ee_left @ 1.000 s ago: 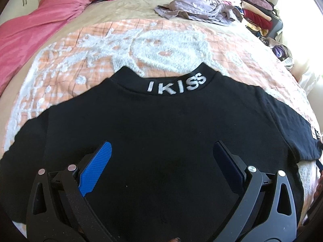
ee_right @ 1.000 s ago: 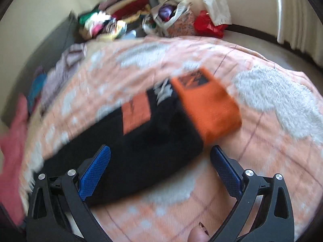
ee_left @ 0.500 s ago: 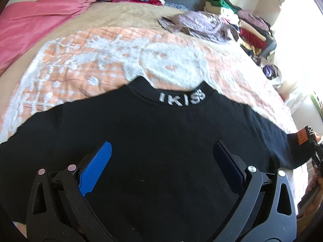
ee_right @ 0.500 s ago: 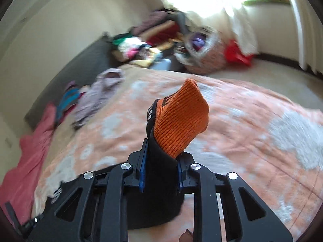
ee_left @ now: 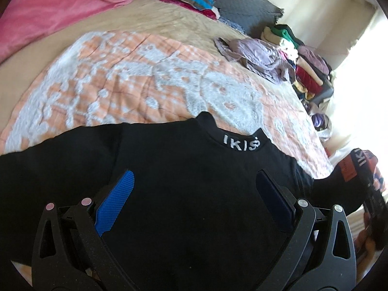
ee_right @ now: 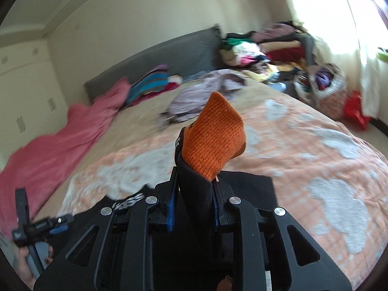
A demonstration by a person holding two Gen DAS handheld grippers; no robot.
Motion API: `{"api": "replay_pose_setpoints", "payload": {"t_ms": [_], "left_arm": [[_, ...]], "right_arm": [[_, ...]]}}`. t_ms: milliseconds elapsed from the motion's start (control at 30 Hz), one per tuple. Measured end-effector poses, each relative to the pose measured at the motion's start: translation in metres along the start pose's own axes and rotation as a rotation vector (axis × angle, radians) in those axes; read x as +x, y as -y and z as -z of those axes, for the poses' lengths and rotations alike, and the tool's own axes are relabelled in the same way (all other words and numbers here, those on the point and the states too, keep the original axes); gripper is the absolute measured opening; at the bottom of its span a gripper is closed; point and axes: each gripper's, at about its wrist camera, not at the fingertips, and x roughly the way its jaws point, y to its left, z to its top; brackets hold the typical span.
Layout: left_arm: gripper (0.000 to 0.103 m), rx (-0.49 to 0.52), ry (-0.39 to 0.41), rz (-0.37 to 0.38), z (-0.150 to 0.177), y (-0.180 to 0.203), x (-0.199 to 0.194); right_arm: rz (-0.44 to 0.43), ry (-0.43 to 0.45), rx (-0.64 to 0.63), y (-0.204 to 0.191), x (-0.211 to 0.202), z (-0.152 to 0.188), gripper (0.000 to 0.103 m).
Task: Fold small clothes
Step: 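Fold the held sleeve across the sweatshirt body with the right gripper, release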
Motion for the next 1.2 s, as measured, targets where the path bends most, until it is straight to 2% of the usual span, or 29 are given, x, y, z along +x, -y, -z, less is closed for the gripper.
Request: {"api": "replay_pose_setpoints", "payload": {"t_ms": [200,400,500,567,667,700,767,833,900,1033,1067,1200], "left_arm": [[0.094,-0.063,-0.015,0.073,-0.003,-0.015,-0.005],[0.094,-0.113,-0.019,0.134,-0.003,-0.026,-0.007],[0.094,-0.151,-0.039,0.189,-0.002,-0.033,-0.004],[0.094,-0.160,-0.044,0.212,-0.002,-0.035,-0.003],[0.094,-0.165,-0.057,0.262,-0.001,-0.035,-0.002],[0.094,-0.167,-0.061,0.274,0.000,-0.034,-0.002],[0.093,-0.160,-0.076,0.300,0.002,-0.032,0.000],[0.092,-0.152,-0.100,0.318,0.007,-0.028,0.004],[0.085,-0.142,-0.135,0.342,0.012,-0.023,0.010],[0.061,-0.084,-0.208,0.287,0.029,-0.010,0.024],[0.058,-0.076,-0.225,0.280,0.034,-0.008,0.027],[0.045,-0.030,-0.219,0.252,0.041,0.001,0.036]], "right_arm": [[-0.060,-0.062,-0.126,-0.067,0.025,0.022,0.021],[-0.123,-0.131,-0.162,-0.108,0.053,0.049,0.023],[-0.149,-0.167,-0.175,-0.125,0.065,0.061,0.024],[-0.171,-0.201,-0.194,-0.137,0.071,0.072,0.029],[-0.220,-0.242,-0.237,-0.156,0.075,0.087,0.044],[-0.229,-0.256,-0.259,-0.161,0.075,0.092,0.054],[-0.260,-0.277,-0.307,-0.168,0.067,0.099,0.058],[-0.270,-0.286,-0.329,-0.169,0.057,0.103,0.068],[-0.281,-0.284,-0.327,-0.165,0.045,0.105,0.070],[-0.255,-0.276,-0.275,-0.138,0.022,0.105,0.074],[-0.249,-0.273,-0.257,-0.131,0.017,0.105,0.074],[-0.220,-0.265,-0.201,-0.108,0.003,0.106,0.074]]}}
